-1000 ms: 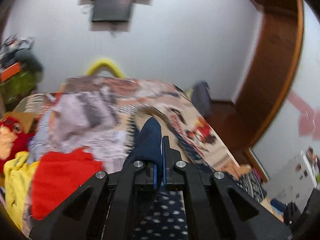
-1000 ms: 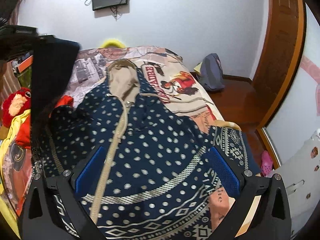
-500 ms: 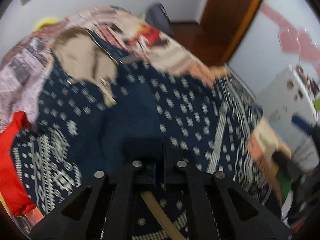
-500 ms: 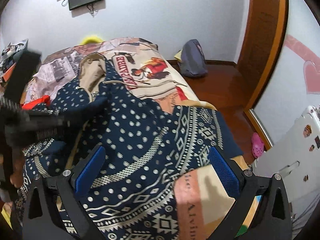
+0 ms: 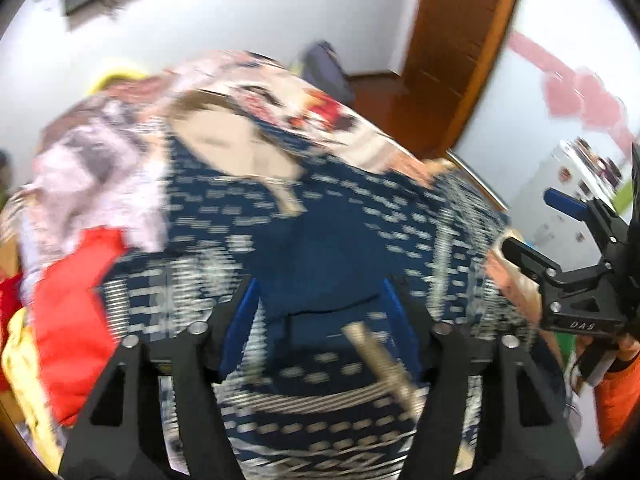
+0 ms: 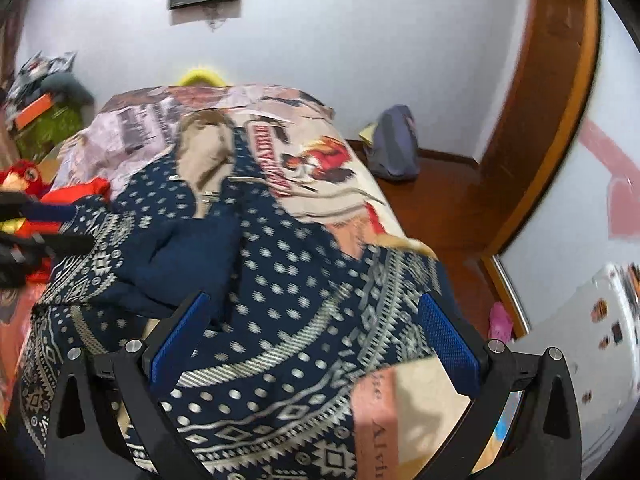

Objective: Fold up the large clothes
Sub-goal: 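Fold the held sleeve with the left tool across the hoodie body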

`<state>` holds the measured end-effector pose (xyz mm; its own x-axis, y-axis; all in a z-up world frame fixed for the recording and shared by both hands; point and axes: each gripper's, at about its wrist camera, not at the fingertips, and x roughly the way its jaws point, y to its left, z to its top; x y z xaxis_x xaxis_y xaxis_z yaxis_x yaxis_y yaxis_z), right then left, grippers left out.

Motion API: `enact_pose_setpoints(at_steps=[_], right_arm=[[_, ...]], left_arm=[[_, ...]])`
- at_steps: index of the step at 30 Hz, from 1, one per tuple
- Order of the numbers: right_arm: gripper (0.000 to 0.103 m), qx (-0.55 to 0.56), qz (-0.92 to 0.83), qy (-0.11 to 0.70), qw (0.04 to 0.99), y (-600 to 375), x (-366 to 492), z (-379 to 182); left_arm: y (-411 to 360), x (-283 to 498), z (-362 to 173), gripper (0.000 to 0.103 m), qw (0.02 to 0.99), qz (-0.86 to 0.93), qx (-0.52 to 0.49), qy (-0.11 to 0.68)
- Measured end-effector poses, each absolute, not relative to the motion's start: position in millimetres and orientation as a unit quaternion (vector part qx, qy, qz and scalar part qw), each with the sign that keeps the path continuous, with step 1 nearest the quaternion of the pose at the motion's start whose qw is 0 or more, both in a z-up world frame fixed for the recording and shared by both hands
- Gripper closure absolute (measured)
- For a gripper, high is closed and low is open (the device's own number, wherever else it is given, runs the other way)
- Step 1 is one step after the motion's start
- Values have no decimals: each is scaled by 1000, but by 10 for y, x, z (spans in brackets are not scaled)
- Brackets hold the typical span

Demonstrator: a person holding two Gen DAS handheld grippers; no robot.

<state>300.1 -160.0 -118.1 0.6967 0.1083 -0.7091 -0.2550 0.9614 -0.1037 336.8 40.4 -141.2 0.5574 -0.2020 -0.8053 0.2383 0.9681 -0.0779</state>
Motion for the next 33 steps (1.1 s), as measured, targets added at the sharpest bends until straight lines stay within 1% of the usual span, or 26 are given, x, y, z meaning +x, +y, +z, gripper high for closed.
enact_pose_setpoints(at_steps=[1,3,9,11,13,14,16,18,20,22,23,24,25,26,27,28,29,30,33], right_arm=[[0,-106,111,375,914,-1513,3007,-1187],[0,-126,139,375,908,-1322,3024,-1234],[2,-184,222,392,874,-695,3142,-1506],[5,-196,237,402,862,-530,3174,-1610],[15,-210,259,418,845,-328,3207,-1738],[19,-214,268,425,838,-256,3217,-1791],[21,-222,284,439,823,-109,3264,-1912],[27,-232,289,443,816,-16,3297,-1990],[35,-244,287,450,809,67,3356,-2073],[38,-255,282,458,804,142,3423,-2161],[44,-258,278,458,804,167,3440,-2198],[48,-262,276,457,804,196,3461,-2242],[56,-267,274,459,802,226,3482,-2298],[58,-267,275,458,802,240,3491,-2325],[64,-267,277,451,805,250,3480,-2320],[73,-277,273,440,809,272,3455,-2306],[87,-285,266,434,812,267,3426,-2279],[92,-292,258,426,816,270,3412,-2263],[93,-269,255,413,832,156,3406,-2085]], left_arm=[[552,3312,-1397,30,887,-107,21,448],[855,3227,-1439,28,892,-69,22,445],[1567,2958,-1981,28,864,18,26,502],[1731,2854,-2212,28,851,29,12,525],[1861,2759,-2382,28,841,35,-5,539],[1895,2719,-2447,28,838,36,-15,545],[1968,2658,-2588,28,828,31,-43,558],[2007,2626,-2711,28,821,30,-62,567],[2036,2619,-2776,28,821,33,-75,564],[2077,2635,-2799,27,824,37,-91,558],[2098,2658,-2805,27,825,40,-102,555],[2125,2683,-2814,27,825,42,-109,552],[2136,2706,-2820,27,826,45,-115,550],[2142,2745,-2838,26,826,50,-122,548],[2147,2762,-2845,26,826,54,-127,546],[2151,2777,-2851,26,827,56,-129,545],[2148,2790,-2855,26,827,59,-130,543],[2155,2796,-2854,26,828,63,-131,542],[2183,2805,-2859,25,828,77,-136,538]])
